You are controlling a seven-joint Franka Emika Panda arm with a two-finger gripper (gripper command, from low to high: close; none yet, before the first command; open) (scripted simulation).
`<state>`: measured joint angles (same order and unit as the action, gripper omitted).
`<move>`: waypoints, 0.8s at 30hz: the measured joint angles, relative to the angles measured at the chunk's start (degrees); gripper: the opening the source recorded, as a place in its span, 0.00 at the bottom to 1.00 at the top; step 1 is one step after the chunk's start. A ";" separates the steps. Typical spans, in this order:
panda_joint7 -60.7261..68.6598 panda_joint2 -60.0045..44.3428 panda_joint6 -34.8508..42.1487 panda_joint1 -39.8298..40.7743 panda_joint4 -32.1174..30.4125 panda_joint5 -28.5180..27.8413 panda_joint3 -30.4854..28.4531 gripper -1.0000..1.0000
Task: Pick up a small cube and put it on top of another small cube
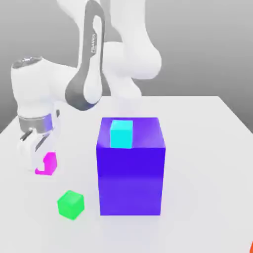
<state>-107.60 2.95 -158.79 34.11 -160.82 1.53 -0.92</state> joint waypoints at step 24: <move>-27.50 -8.36 -3.01 -5.50 4.44 -5.43 5.79 0.00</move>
<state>-135.10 -5.41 -161.80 28.61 -156.38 -3.90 4.87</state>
